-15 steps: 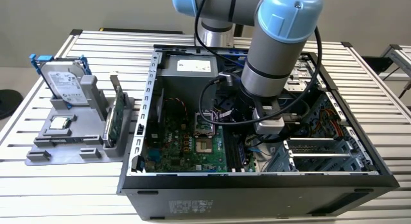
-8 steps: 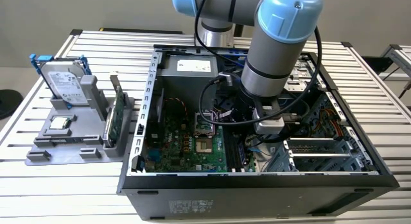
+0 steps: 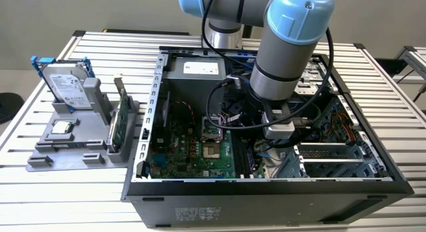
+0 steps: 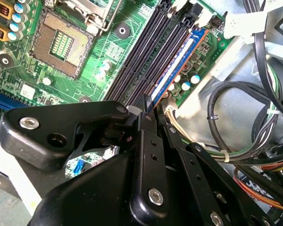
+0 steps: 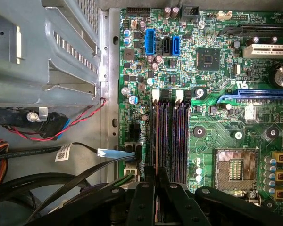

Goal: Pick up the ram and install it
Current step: 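Insert the ram into the slot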

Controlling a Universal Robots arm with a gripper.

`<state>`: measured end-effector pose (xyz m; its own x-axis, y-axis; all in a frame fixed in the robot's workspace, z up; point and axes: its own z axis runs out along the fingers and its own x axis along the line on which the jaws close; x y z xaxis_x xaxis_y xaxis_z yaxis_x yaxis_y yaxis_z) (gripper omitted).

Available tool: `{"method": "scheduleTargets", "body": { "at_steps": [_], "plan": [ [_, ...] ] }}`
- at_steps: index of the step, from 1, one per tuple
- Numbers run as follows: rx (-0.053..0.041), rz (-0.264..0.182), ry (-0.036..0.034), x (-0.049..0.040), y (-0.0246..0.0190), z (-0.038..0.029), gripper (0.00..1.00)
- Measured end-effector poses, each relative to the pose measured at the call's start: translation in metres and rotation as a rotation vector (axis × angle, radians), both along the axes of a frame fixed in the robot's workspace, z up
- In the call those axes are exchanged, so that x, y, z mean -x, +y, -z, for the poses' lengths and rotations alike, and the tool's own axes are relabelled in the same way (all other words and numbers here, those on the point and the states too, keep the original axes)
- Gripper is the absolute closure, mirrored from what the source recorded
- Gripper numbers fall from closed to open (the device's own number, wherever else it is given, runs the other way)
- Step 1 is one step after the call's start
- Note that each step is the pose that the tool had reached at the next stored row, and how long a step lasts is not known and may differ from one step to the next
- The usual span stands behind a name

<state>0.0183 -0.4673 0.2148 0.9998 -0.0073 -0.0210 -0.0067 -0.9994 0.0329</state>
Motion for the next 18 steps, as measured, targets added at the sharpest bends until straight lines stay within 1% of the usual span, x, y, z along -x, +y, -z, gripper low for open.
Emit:
{"method": "scheduleTargets", "body": {
  "at_steps": [8, 13, 18],
  "plan": [
    [0.0001, 0.0, 0.0, 0.0, -0.0001, 0.0019, 1.0],
    [0.0005, 0.001, 0.0001, 0.0, -0.0002, 0.0057, 1.0],
    [0.0001, 0.001, 0.0001, 0.0, -0.0001, 0.0061, 1.0]
  ]
}}
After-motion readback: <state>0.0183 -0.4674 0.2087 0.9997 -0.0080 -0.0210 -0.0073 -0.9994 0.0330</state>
